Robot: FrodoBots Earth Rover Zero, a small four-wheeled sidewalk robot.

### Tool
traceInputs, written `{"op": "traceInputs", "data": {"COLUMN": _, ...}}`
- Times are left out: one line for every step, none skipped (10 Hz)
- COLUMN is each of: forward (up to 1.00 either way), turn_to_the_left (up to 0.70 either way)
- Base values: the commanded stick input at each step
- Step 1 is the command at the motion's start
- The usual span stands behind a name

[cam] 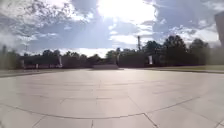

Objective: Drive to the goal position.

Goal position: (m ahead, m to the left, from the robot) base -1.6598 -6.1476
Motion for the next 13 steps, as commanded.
{"op": "traceInputs", "data": {"forward": 0.55, "turn_to_the_left": -0.01}}
{"op": "traceInputs", "data": {"forward": 0.55, "turn_to_the_left": -0.01}}
{"op": "traceInputs", "data": {"forward": 0.54, "turn_to_the_left": -0.01}}
{"op": "traceInputs", "data": {"forward": 0.54, "turn_to_the_left": -0.01}}
{"op": "traceInputs", "data": {"forward": 0.55, "turn_to_the_left": -0.01}}
{"op": "traceInputs", "data": {"forward": 0.54, "turn_to_the_left": -0.01}}
{"op": "traceInputs", "data": {"forward": 0.55, "turn_to_the_left": -0.01}}
{"op": "traceInputs", "data": {"forward": 0.54, "turn_to_the_left": -0.01}}
{"op": "traceInputs", "data": {"forward": 0.55, "turn_to_the_left": -0.01}}
{"op": "traceInputs", "data": {"forward": 0.55, "turn_to_the_left": -0.01}}
{"op": "traceInputs", "data": {"forward": 0.55, "turn_to_the_left": -0.01}}
{"op": "traceInputs", "data": {"forward": 0.55, "turn_to_the_left": -0.01}}
{"op": "traceInputs", "data": {"forward": 0.55, "turn_to_the_left": -0.01}}
